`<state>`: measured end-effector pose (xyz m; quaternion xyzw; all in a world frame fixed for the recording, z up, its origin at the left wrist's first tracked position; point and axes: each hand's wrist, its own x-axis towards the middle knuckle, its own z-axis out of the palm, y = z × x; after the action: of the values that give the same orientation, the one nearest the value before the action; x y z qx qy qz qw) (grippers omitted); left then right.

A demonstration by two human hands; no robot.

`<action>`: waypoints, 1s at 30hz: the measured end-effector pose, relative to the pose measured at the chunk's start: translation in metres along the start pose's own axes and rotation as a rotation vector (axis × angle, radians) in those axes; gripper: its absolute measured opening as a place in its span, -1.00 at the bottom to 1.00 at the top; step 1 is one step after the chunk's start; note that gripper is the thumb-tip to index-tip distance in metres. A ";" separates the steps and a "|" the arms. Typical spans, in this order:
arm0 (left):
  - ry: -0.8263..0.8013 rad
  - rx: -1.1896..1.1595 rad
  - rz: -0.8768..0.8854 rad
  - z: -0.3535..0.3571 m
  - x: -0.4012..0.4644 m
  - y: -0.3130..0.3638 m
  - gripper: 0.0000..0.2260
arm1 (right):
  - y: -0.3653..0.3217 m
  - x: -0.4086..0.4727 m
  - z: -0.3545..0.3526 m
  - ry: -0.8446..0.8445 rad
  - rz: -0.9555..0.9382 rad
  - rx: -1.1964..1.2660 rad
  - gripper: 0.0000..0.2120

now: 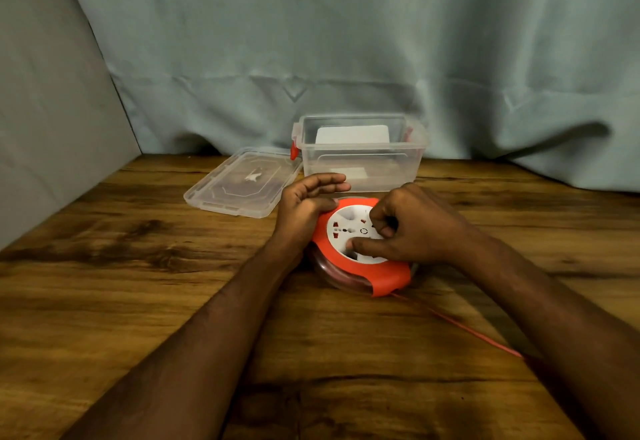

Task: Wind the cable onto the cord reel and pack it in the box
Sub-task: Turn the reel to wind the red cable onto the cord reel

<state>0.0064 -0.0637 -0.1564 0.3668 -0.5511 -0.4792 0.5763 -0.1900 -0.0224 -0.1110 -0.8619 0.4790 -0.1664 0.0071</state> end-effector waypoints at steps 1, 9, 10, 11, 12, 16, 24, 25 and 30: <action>0.000 0.000 0.001 0.000 0.000 0.000 -0.61 | 0.001 0.000 0.000 0.009 -0.003 -0.001 -0.40; 0.003 0.011 0.024 0.001 -0.002 0.001 -0.62 | 0.027 0.001 -0.014 -0.018 -0.002 0.341 -0.49; -0.002 0.016 0.025 0.001 -0.002 0.001 -0.62 | 0.027 0.001 -0.015 -0.041 -0.012 0.366 -0.39; -0.004 0.022 0.026 0.001 -0.002 0.001 -0.62 | 0.027 0.000 -0.016 -0.063 -0.024 0.378 -0.31; -0.004 0.028 0.026 0.001 -0.002 0.001 -0.62 | 0.027 0.000 -0.016 -0.079 -0.031 0.387 -0.26; -0.018 0.056 0.022 0.002 -0.003 0.002 -0.61 | 0.028 0.001 -0.013 -0.125 -0.038 0.338 -0.13; -0.038 0.050 -0.006 0.002 -0.004 0.004 -0.56 | 0.018 0.000 -0.021 -0.205 -0.118 0.259 -0.05; -0.039 0.054 -0.006 0.002 -0.004 0.003 -0.56 | 0.016 0.000 -0.021 -0.221 -0.110 0.252 -0.04; -0.068 0.047 -0.013 0.001 -0.002 0.002 -0.53 | 0.025 -0.003 -0.024 -0.285 -0.025 0.364 0.08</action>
<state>0.0054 -0.0608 -0.1545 0.3673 -0.5791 -0.4821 0.5452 -0.2190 -0.0299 -0.0938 -0.8671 0.4244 -0.1267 0.2278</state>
